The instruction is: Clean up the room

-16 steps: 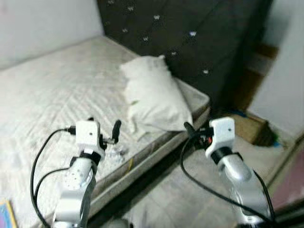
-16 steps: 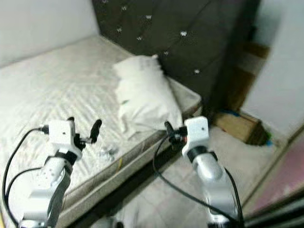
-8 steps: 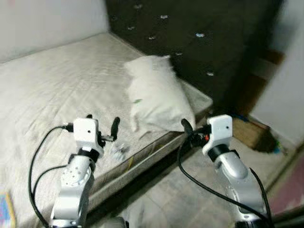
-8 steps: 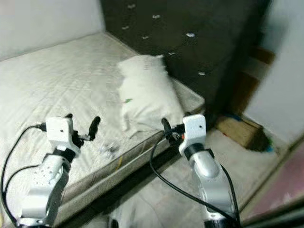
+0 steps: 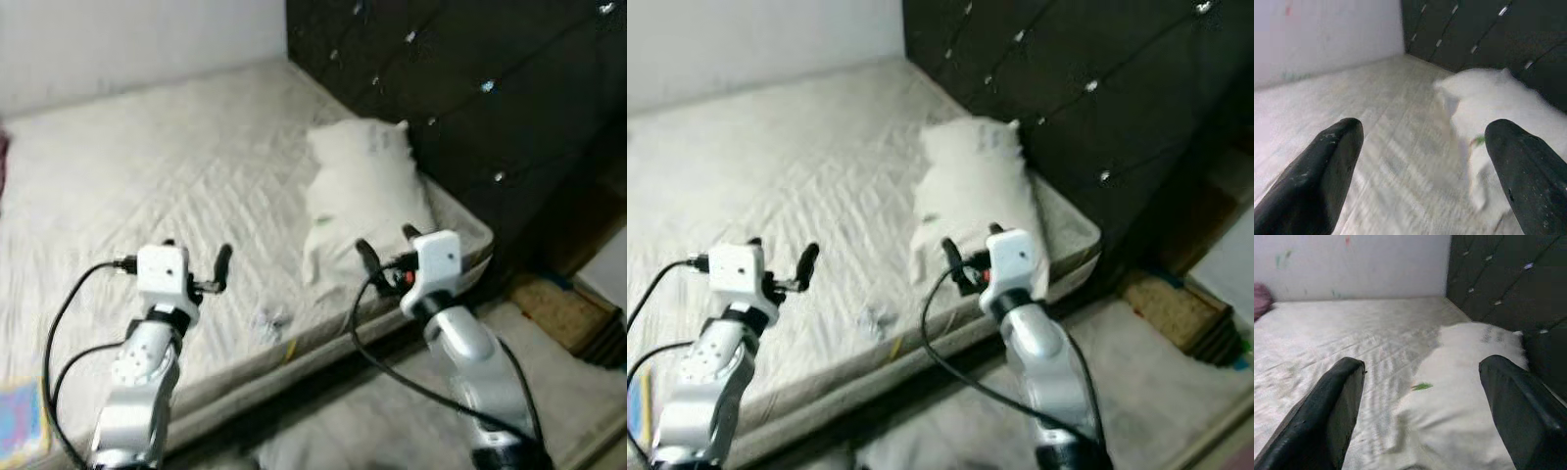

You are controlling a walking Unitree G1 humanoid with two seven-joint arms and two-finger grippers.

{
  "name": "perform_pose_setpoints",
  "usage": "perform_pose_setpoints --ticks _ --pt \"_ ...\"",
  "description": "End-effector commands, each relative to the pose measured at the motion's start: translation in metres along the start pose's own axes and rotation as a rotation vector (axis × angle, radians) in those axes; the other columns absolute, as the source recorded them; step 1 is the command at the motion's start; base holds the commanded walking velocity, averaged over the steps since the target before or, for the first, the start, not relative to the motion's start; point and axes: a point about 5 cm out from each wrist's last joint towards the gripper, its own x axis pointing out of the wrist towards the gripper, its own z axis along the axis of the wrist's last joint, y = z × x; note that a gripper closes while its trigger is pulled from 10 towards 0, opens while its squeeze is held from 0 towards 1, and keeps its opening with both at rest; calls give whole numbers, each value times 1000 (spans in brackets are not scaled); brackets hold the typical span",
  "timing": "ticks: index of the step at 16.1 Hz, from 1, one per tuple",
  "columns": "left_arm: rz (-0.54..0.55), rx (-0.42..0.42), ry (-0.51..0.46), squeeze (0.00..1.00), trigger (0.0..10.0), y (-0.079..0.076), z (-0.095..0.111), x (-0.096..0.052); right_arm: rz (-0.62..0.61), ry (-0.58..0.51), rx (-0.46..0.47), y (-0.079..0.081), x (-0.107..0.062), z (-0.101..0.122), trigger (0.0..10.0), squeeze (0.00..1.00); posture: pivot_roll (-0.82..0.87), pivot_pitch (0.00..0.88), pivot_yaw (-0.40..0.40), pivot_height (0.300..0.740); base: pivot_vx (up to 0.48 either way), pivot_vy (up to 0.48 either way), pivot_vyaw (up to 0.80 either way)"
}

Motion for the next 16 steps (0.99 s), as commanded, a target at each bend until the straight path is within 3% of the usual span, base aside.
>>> perform_pose_setpoints --ticks 1,4,7,9,13,16 --pt "-21 -10 -13 0 10000 -6 3 0 -19 3 -7 -7 -2 0 10000 0 4 0 -12 740 345 0 644" --pt "-17 -4 -10 0 10000 -6 2 0 -17 2 -9 -7 0 -1 10000 0 8 0 -17 740 206 0 556" --pt "16 -20 16 0 10000 -6 -2 0 -19 5 -10 -8 -1 -2 10000 0 11 0 -19 740 0 0 0" --pt "15 -29 24 0 10000 -7 -2 1 -23 -1 -14 -8 0 -1 10000 0 12 0 -15 740 0 0 794" --pt "31 -14 30 0 10000 -5 -2 2 -39 -8 10 -8 2 0 10000 0 10 0 -9 740 0 0 0" --pt "41 -37 41 0 10000 -5 -3 3 -58 -13 8 -12 3 1 10000 0 10 0 -8 740 0 469 0"
